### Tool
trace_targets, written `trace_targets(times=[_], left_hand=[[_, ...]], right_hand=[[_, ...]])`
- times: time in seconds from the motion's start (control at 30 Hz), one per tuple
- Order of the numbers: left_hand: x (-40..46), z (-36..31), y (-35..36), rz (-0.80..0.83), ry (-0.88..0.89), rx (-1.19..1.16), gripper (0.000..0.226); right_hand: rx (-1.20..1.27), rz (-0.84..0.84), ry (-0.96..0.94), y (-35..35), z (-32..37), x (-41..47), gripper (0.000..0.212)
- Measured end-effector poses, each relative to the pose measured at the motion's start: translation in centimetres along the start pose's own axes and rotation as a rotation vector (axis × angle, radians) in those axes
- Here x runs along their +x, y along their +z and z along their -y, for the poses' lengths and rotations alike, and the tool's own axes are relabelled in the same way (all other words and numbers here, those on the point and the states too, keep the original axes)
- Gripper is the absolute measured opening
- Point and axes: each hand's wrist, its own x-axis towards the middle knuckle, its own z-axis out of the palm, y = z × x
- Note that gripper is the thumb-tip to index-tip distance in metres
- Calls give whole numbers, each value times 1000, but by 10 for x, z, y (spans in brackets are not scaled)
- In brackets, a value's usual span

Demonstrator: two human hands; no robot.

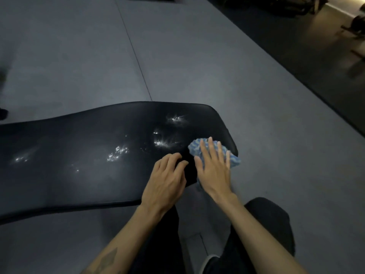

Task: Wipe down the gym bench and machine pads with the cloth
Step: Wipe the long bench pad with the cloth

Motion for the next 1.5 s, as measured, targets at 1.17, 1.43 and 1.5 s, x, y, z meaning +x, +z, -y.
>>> trace_targets(times=[1.17,1.43,1.5], left_hand=[[16,-35,28,-92,-172,307,25],[13,-34,27,-82,-189,253,24],[13,-34,26,-78,-196,223,25]], right_hand=[[2,160,-415,-13,-67,27,68],[11,245,-392,-10,-61,106,70],[66,191,-415,-10,-66,76,69]])
